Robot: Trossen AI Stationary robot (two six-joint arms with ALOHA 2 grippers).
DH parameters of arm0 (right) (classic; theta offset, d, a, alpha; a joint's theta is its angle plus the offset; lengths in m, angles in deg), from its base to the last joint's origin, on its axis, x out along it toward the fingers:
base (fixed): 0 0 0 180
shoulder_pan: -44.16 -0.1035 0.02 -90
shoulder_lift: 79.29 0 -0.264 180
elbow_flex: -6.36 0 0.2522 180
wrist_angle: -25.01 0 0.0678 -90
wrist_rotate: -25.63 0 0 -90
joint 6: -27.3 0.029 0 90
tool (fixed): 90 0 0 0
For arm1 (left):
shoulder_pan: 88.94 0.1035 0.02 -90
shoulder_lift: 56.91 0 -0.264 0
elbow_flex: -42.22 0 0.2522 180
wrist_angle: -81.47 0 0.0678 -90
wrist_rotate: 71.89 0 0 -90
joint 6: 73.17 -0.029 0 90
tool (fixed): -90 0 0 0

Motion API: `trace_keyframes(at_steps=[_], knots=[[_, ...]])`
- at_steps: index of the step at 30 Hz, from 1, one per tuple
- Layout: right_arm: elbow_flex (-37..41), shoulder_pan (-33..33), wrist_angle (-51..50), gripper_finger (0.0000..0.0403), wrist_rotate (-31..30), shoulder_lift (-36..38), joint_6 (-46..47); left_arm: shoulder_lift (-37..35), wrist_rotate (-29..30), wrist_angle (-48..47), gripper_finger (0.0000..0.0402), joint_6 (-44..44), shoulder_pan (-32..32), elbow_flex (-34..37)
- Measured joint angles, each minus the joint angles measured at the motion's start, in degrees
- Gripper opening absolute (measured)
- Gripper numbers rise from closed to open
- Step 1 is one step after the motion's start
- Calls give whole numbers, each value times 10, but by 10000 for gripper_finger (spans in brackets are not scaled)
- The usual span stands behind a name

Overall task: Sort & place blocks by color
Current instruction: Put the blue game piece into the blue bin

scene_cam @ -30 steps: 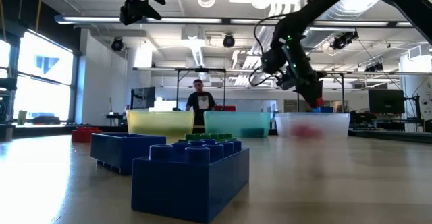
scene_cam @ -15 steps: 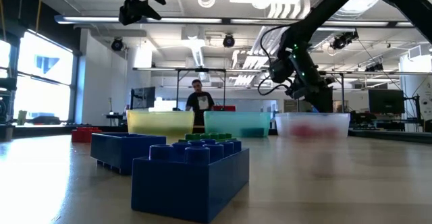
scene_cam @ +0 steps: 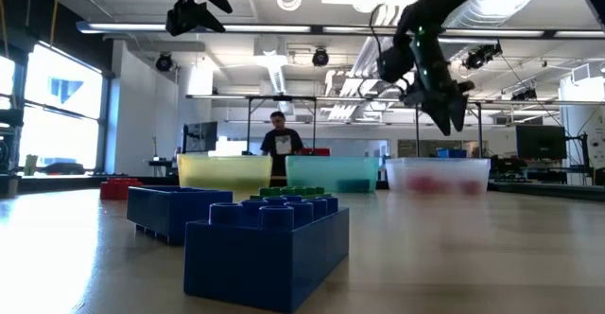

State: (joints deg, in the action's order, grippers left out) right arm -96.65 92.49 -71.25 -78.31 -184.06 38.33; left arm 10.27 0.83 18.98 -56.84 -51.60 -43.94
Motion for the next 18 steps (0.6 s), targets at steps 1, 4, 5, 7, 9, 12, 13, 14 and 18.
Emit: trace_keyframes(at_steps=[1, 4, 5, 7, 9, 12, 13, 14, 18], knots=[[0, -7, 0, 204, 12, 14, 13, 0, 0, 0, 182, 0, 0, 0], [0, -32, 0, 204, 53, 56, 53, 0, 0, 0, 182, 0, 0, 0], [0, -43, 0, 204, 62, 69, 67, 0, -1, 0, 182, 0, 0, 0], [0, -62, -1, 204, 81, 93, 93, 0, -1, 0, 182, 0, 0, 0], [0, -84, -1, 204, 93, 116, 117, 0, 0, 0, 182, 0, 0, 0], [0, -120, -1, 204, 104, 146, 156, 0, 5, -1, 182, -13, 0, 0], [0, -131, -1, 204, 108, 154, 170, 0, 6, -4, 182, -27, 0, 0], [0, -142, -1, 204, 108, 162, 182, 0, 6, -13, 182, -43, 0, 0], [0, -189, -3, 204, 109, 185, 235, 0, 8, -54, 182, -80, 0, 0]])
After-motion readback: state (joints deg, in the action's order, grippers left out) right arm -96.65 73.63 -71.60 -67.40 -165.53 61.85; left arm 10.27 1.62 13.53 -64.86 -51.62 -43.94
